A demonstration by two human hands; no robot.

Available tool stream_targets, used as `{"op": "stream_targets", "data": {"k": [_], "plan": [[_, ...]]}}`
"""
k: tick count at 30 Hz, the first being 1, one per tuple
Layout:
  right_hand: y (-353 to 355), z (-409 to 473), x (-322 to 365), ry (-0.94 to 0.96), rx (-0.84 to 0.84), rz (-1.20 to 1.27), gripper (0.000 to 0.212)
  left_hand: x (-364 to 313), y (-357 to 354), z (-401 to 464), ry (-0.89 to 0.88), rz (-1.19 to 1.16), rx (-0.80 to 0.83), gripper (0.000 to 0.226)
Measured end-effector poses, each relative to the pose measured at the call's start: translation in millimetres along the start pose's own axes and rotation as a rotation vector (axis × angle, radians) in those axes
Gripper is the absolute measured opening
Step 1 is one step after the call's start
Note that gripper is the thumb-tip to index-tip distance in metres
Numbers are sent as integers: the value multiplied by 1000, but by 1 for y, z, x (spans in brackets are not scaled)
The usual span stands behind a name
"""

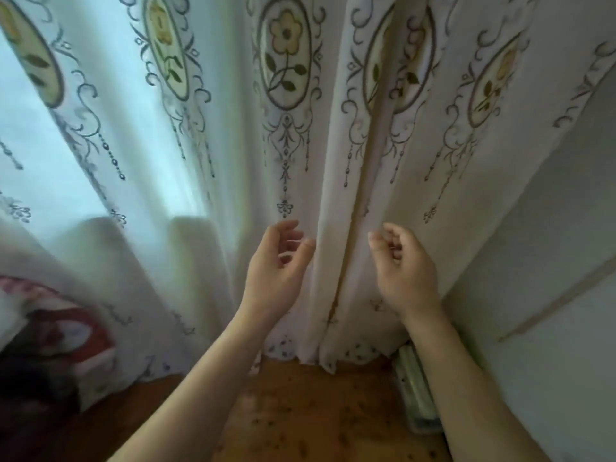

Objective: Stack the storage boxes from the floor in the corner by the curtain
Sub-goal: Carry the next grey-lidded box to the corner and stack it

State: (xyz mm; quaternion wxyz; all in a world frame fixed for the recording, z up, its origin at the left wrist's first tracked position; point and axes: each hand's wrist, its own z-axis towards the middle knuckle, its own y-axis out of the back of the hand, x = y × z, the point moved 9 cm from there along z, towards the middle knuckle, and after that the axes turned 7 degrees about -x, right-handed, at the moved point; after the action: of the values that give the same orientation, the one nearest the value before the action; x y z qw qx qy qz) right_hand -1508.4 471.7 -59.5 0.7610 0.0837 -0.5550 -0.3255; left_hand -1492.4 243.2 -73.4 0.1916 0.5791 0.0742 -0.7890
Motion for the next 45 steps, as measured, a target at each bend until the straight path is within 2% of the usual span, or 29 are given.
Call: {"op": "stream_targets", "data": {"k": [9,10,15,24,29,34,38,43,45], "plan": [[-117,-66,113,139,245,178,55,-8,181,-49,25,138,-303,44],[-139,-90,138,159,293,206,56,-11,220,-64,19,174,-361,46],[-189,-165,204,251,423,259,51,-23,320,-119,48,273,-519,54],[-242,-341,331,456,676,469,42,-49,489,-279,131,362,-904,43],[-257,-440,378,528,881,529,46,-68,549,-378,205,436,-1104,46],[-256,-531,416,610,1014,583,52,-88,593,-471,257,474,-1283,53],[-244,-606,440,704,1124,592,51,-104,622,-540,284,473,-1404,41],[-242,-667,460,777,1220,580,57,-121,642,-590,264,503,-1509,69],[-244,-698,467,814,1258,570,58,-120,653,-618,280,490,-1578,66]]}}
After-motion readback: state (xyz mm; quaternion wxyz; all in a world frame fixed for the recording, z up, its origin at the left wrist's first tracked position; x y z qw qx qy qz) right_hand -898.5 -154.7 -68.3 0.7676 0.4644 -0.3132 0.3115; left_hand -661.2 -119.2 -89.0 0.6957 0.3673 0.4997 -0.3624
